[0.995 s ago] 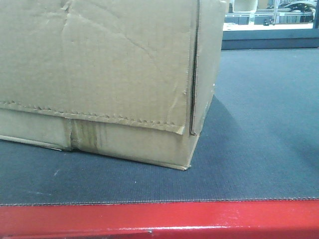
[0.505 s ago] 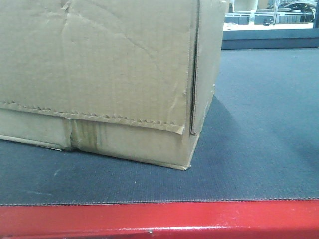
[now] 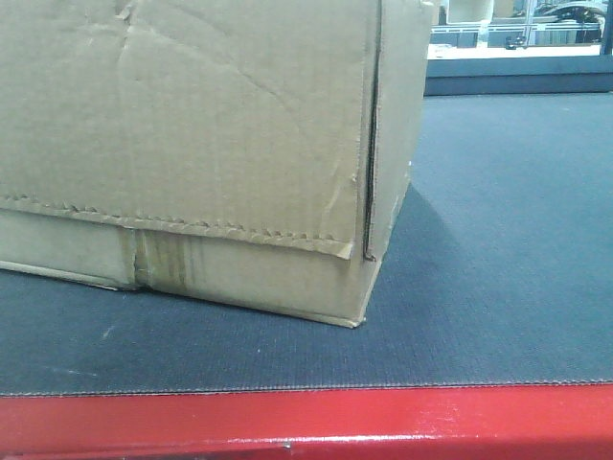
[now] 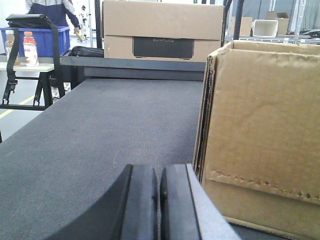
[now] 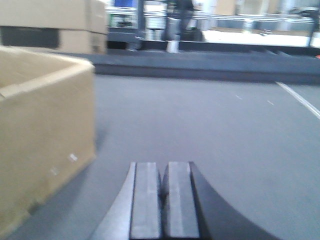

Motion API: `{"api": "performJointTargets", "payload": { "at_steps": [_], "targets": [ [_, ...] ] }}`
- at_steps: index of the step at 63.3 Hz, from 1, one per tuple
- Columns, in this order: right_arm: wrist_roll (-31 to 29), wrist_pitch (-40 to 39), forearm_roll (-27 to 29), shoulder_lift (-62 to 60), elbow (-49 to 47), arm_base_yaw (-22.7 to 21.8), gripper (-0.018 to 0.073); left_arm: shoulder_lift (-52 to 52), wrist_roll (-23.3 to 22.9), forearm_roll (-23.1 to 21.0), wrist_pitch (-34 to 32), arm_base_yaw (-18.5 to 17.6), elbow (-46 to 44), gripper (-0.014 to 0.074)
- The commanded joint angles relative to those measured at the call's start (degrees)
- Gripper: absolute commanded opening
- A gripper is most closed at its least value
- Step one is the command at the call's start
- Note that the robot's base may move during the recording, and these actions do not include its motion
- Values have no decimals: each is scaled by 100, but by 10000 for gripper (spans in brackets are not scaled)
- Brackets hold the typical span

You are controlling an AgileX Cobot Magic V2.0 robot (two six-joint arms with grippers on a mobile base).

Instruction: Grab carton from right shelf to conveyor

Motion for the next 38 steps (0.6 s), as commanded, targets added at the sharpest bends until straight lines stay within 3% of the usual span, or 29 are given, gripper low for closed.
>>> {"api": "performJointTargets", "payload": {
  "at_steps": [1, 18, 20, 38],
  "targets": [
    [-79, -52, 53, -451, 468, -141, -69, -33, 32, -35, -127, 21, -9, 15],
    [-79, 62, 53, -2078, 1485, -138, -69, -33, 32, -35, -127, 21, -9, 15],
    [-79, 379, 53, -2078, 1485, -143, -69, -33, 32, -35, -127, 21, -9, 15],
    [-79, 320, 53, -2078, 1485, -143, -69, -33, 32, -35, -127, 21, -9, 15]
  ]
}}
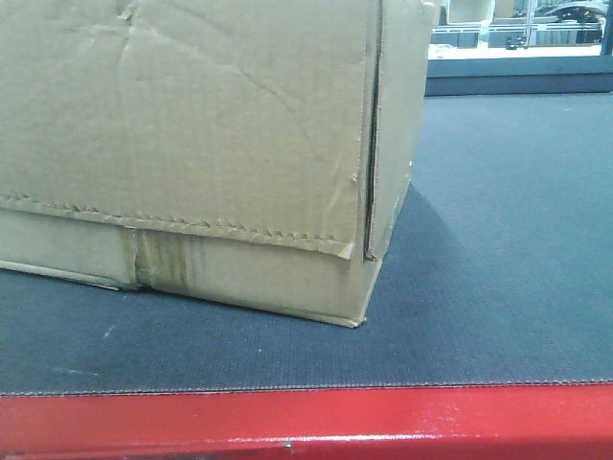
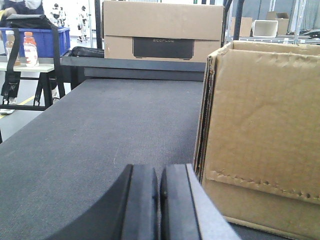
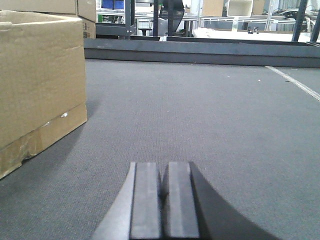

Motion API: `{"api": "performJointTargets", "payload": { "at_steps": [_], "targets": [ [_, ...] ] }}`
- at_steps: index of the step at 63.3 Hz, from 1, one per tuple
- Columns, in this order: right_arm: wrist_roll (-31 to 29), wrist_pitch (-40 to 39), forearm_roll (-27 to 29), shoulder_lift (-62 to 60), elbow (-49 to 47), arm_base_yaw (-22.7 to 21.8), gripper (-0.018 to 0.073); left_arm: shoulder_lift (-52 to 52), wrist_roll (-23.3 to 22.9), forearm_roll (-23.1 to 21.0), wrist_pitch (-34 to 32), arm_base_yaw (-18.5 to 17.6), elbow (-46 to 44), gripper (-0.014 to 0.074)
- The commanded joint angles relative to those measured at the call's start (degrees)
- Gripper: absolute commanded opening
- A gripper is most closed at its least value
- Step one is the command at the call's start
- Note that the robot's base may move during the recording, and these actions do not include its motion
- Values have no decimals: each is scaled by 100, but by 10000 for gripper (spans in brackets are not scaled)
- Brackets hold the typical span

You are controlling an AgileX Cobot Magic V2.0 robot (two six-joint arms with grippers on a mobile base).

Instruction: Grab carton from right shelf to conveyor

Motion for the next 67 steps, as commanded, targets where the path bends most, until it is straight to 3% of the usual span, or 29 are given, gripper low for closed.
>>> {"api": "performJointTargets", "payload": {
  "at_steps": [1, 67],
  "targets": [
    [-43, -106, 29, -40, 2, -23, -69, -33, 32, -35, -113, 21, -9, 15],
    [-43, -78, 29, -40, 2, -23, -69, -33, 32, -35, -113, 21, -9, 15]
  ]
}}
